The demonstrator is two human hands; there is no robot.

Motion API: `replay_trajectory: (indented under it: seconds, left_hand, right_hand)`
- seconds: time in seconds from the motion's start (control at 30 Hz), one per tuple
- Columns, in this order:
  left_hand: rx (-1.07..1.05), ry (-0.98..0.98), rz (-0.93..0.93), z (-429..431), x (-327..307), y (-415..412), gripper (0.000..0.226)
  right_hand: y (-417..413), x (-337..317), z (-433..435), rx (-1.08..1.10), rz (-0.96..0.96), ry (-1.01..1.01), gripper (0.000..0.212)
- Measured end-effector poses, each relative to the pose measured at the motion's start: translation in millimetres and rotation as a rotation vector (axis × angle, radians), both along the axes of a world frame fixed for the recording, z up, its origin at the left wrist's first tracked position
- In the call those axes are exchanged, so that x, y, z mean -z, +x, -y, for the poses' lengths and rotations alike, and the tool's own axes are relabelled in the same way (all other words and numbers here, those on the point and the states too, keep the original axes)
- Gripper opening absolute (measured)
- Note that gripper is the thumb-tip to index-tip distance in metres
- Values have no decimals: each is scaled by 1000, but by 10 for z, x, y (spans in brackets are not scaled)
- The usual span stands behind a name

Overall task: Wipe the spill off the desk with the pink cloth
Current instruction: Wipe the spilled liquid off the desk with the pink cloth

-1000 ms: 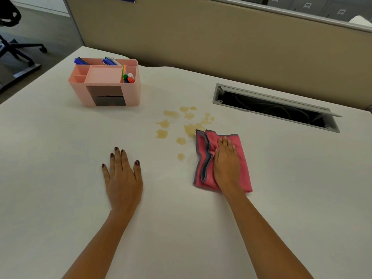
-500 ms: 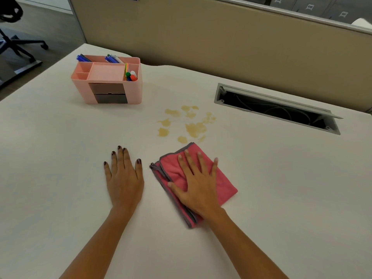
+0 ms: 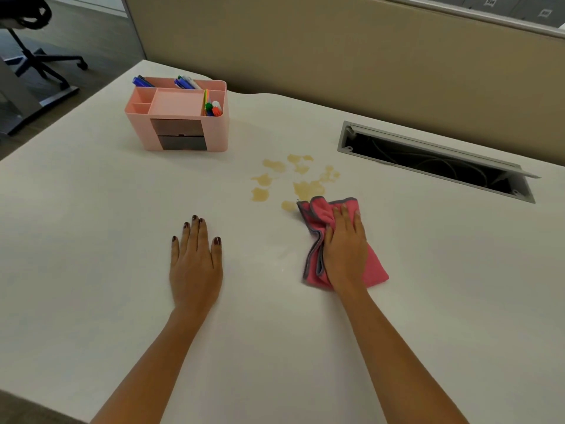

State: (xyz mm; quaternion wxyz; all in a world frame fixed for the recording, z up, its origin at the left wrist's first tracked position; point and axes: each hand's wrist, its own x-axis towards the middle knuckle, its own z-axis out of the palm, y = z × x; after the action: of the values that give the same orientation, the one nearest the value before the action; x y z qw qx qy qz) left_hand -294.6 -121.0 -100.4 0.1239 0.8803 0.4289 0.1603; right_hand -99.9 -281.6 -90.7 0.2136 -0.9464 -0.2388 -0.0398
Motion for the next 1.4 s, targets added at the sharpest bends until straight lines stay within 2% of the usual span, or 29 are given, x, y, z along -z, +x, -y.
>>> replay_trajectory:
  seconds: [0.07, 0.3, 0.43, 0.53, 0.73, 0.83, 0.9, 1.0, 1.1, 1.17, 1.3, 1.4]
  left_hand:
    - [2, 5, -9, 4, 3, 7, 67]
    - [-5, 11, -36, -13, 20, 22, 65]
    - [5, 18, -42, -20, 19, 15, 64]
    - [5, 12, -47, -13, 27, 11, 65]
    - [5, 7, -25, -2, 19, 15, 67]
    - [5, -1, -26, -3, 15, 17, 67]
    - [6, 7, -32, -7, 16, 20, 67]
    - [6, 17, -39, -23, 18, 18, 63]
    - [18, 37, -60, -38, 35, -2, 60]
    - [24, 42, -70, -43, 44, -4, 59]
    - [22, 50, -86, -46, 54, -7, 59]
    - [24, 57, -100, -44, 55, -4, 60]
  right_hand:
    - [-60, -37, -31, -35, -2, -2, 44]
    - [-681, -90, -309, -509, 18, -13, 44]
    - [-628, -53, -324, -719, -8, -82, 53]
    - [-312, -25, -168, -610, -42, -43, 51]
    - [139, -61, 64, 13, -68, 87, 43]
    - [-22, -125, -77, -42, -86, 84, 43]
    - [-255, -129, -182, -246, -103, 53, 45]
    - [-612, -73, -270, -542, -13, -33, 47]
    - [-560, -63, -230, -621, -26, -51, 47]
    - [-306, -45, -141, -543, -39, -23, 45]
    - [263, -52, 84, -151, -65, 51, 41]
    - [380, -93, 87, 27, -83, 69, 43]
